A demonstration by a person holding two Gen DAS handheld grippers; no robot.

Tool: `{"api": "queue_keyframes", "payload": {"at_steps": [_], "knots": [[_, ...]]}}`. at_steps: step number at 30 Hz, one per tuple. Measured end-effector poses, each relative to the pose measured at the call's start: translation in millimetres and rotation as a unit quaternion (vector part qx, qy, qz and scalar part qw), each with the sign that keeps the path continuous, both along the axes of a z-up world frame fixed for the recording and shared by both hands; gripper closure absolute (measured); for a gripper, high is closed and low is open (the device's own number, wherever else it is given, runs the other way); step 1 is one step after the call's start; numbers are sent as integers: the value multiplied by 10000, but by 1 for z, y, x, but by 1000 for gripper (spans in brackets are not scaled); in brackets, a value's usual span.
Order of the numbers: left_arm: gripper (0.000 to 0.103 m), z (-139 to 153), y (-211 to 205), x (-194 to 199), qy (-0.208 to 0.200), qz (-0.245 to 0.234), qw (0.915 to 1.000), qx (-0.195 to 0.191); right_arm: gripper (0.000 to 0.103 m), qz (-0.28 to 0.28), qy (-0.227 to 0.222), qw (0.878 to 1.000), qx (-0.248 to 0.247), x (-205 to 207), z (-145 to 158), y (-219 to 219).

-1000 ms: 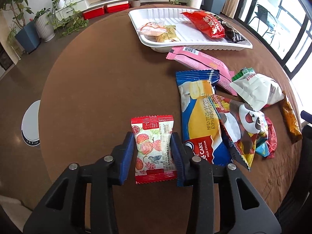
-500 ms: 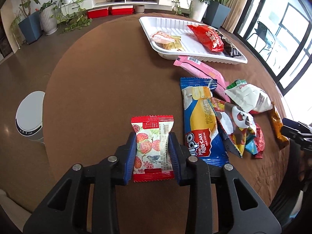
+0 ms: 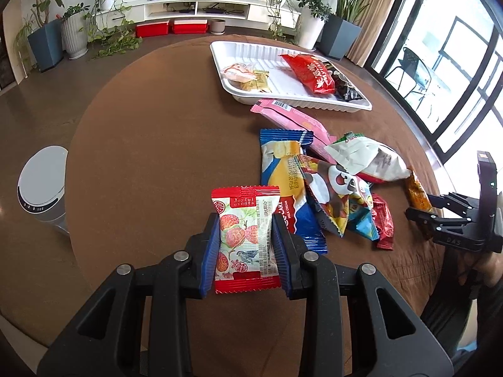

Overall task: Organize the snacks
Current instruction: 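Grasp the red-and-white wrapped cake with the left tool while the right tool grasps the orange stick snack, then carry the red-and-white cake with the left tool over the tray while the right tool carries the orange snack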

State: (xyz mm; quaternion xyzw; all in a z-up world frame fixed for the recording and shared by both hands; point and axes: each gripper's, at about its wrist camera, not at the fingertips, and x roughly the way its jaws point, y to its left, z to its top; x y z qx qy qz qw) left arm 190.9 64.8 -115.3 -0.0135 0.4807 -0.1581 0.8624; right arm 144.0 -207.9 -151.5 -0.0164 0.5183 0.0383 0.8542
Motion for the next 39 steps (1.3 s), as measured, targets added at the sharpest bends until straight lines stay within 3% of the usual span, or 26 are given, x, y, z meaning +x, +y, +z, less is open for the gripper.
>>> {"api": "queue_keyframes", "payload": {"at_steps": [2,4,14,20,30,39], "knots": [[73,1,-1,-2,-10,-7,10000,-12,51,52,38,10000,-24,0,1,-1],[73,2,-1,-4,-15,-10,10000,-37,64,152,82,9998,-46,0,2,1],[73,1,0,-9,-10,-39,9999,-147,83,63,245,9992,307,0,5,-11],[73,3,-2,-10,-26,-62,9997,-222,85,-71,239,9975,664,-6,9,-21],[73,20,-2,-10,-151,-76,9989,-428,85,-331,-130,9887,1453,-8,38,-49],[73,60,-2,32,-492,-117,9979,-414,85,-698,-536,9815,1702,27,71,-84]]}}
